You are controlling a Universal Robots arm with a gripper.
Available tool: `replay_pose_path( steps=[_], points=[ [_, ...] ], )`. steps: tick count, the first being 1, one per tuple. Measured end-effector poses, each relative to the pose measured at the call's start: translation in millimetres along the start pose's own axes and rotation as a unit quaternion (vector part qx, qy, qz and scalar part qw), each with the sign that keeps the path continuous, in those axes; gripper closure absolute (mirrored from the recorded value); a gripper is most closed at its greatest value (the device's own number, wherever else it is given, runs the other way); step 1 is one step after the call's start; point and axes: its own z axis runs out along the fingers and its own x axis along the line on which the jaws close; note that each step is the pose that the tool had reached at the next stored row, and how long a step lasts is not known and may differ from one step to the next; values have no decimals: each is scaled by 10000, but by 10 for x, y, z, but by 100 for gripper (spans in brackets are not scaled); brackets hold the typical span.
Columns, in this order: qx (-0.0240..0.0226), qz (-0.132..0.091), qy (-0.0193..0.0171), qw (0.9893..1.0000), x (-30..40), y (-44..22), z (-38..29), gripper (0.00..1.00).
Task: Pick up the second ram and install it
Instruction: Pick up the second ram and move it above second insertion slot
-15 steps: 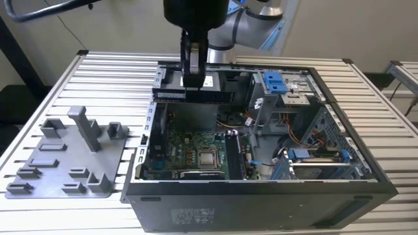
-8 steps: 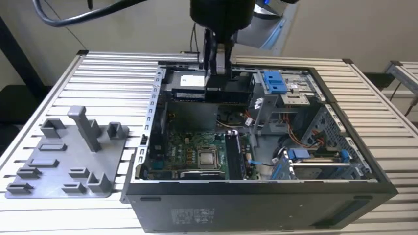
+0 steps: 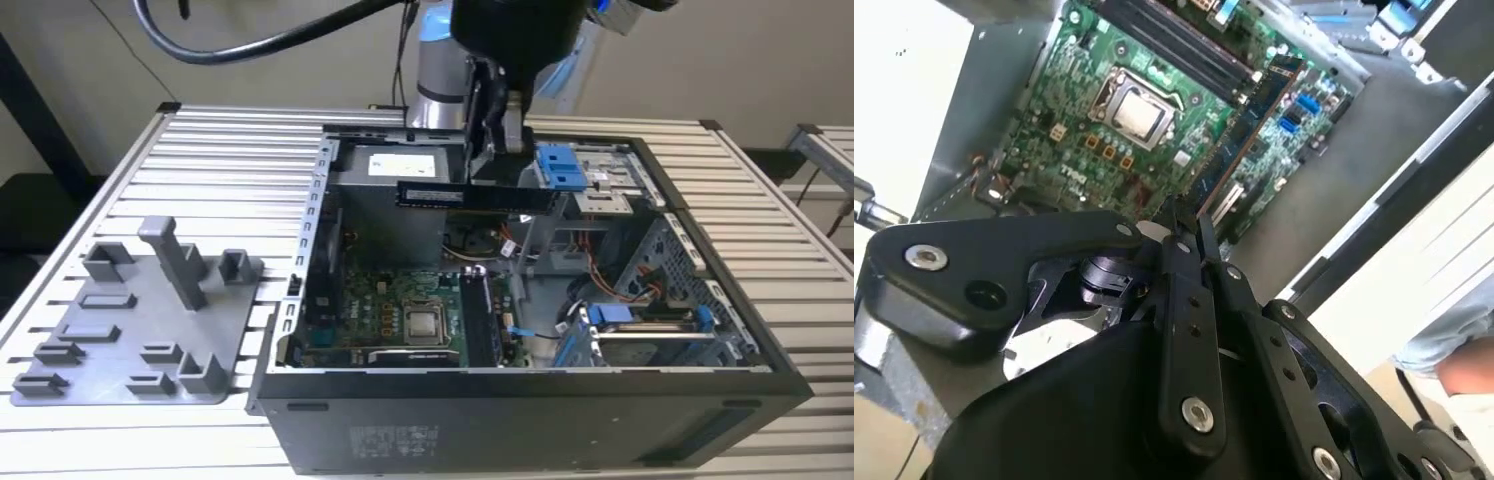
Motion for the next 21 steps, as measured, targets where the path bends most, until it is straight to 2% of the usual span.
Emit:
replay_pose_path(
  steps=[6, 10, 16, 21],
  points=[
    [-8, 0, 0, 10000, -3, -274, -6, 86],
    [-11, 0, 0, 10000, -6, -429, -10, 86],
    [-11, 1, 0, 10000, -24, -441, -11, 86],
    [-11, 0, 0, 10000, -167, -440, -8, 86]
  ],
)
